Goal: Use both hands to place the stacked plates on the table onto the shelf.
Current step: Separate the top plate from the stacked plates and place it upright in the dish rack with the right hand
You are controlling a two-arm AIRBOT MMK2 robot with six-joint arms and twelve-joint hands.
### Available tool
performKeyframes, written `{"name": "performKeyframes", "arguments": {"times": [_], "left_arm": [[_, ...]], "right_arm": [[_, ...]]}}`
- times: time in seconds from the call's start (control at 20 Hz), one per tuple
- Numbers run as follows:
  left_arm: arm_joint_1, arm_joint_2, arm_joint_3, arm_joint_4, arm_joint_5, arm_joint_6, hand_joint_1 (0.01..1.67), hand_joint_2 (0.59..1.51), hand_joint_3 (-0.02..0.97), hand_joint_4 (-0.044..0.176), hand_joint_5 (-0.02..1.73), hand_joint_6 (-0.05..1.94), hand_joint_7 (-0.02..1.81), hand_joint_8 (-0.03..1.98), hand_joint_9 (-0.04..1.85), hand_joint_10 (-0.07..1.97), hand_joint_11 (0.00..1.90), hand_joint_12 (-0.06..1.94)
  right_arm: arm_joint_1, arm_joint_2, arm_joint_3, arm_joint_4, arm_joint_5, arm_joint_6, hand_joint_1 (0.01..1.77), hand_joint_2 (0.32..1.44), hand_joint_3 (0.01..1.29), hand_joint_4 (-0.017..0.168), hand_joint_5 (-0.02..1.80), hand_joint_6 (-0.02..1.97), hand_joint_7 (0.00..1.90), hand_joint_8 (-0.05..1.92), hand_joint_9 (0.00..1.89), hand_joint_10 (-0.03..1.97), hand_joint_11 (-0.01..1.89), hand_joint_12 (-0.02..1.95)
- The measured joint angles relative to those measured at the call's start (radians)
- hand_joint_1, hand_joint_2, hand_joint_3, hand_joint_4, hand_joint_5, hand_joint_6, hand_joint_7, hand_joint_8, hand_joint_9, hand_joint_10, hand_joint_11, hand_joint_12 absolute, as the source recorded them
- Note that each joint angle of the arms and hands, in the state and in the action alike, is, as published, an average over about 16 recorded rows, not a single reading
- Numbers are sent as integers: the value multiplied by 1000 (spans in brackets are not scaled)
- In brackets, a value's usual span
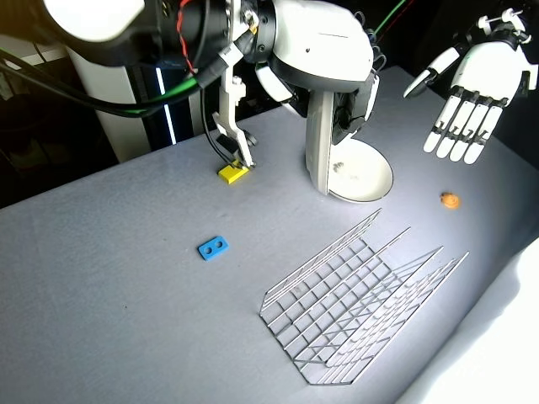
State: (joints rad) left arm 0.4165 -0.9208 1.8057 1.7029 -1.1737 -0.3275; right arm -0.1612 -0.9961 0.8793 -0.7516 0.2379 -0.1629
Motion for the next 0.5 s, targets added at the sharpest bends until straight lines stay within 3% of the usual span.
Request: {"name": "performKeyframes", "arguments": {"times": [0.2,0.5], "left_arm": [[-17,4,-3,21,15,-8,16,1170,18,2,197,16,179,-1,137,8,15,158],[-24,4,-14,47,32,-15,15,1170,18,3,183,16,164,-1,122,7,16,134]], "right_arm": [[49,26,30,-63,-58,179,1294,929,15,-1,944,908,1197,671,1334,269,1156,625],[85,23,101,-63,-124,320,1332,928,15,-2,988,872,1224,547,1313,278,1149,577]]}}
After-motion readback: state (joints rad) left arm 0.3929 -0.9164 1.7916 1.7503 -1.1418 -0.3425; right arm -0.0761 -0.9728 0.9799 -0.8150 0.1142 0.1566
